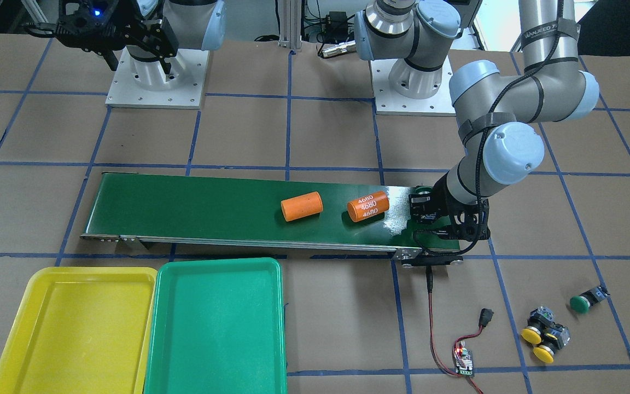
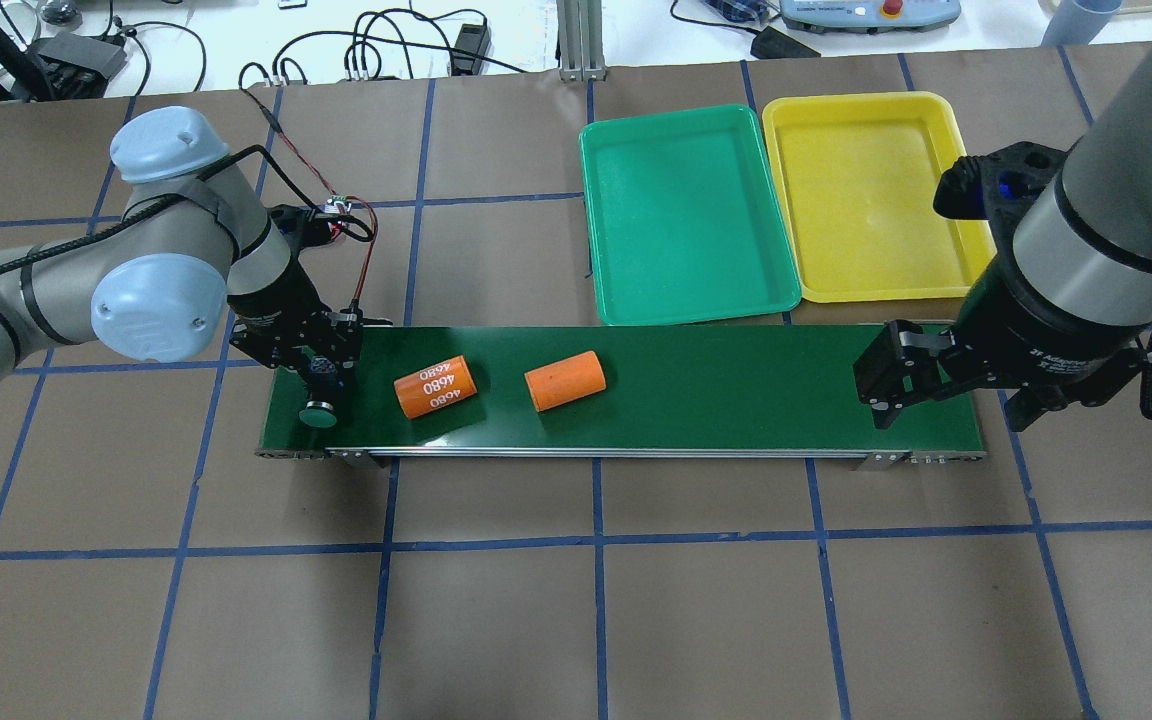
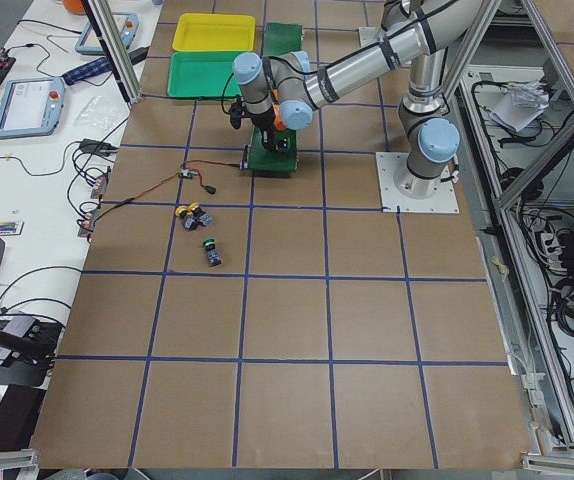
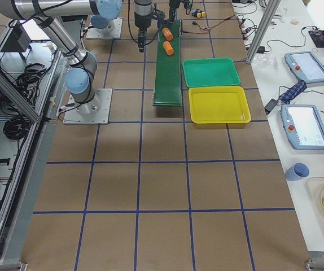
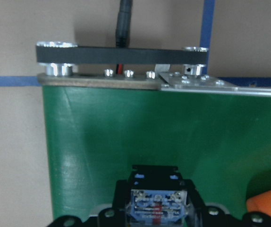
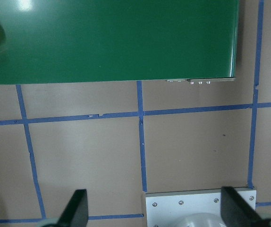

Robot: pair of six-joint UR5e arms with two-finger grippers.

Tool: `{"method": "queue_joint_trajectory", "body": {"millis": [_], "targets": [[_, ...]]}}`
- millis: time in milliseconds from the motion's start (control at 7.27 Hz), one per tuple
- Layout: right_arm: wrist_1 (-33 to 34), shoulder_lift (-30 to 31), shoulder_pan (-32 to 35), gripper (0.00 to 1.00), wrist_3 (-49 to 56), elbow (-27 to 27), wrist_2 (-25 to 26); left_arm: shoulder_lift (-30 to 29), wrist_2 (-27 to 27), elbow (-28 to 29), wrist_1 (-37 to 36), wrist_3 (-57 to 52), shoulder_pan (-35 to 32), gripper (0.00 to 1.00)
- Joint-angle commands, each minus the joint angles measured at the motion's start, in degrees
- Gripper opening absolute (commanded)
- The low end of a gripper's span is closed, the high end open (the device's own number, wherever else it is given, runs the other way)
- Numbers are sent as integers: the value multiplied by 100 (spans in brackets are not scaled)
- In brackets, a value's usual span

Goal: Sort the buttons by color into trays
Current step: 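Set the green button upright on the conveyor and release it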

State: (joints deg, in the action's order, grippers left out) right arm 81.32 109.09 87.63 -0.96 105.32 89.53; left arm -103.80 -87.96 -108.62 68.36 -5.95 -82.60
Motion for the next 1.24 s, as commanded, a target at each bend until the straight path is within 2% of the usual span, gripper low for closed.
{"method": "queue_joint_trajectory", "body": {"millis": [0,138,275,550,825,1100], "targets": [[-11,-1,0,100,-1,-3,3,-148,-54,617,19,-159,199,100],[-20,-1,0,100,8,6,11,-366,-98,1275,420,-1040,470,100],[-3,-1,0,100,0,15,-6,-725,-342,1830,459,-2145,812,100],[15,-1,0,100,61,-3,3,-1472,-432,2745,450,-4035,1699,100],[15,-2,0,100,61,6,3,-2098,-432,3179,415,-5953,2412,100],[-11,7,0,100,35,6,3,-2459,-441,3111,-257,-7361,2625,100]]}}
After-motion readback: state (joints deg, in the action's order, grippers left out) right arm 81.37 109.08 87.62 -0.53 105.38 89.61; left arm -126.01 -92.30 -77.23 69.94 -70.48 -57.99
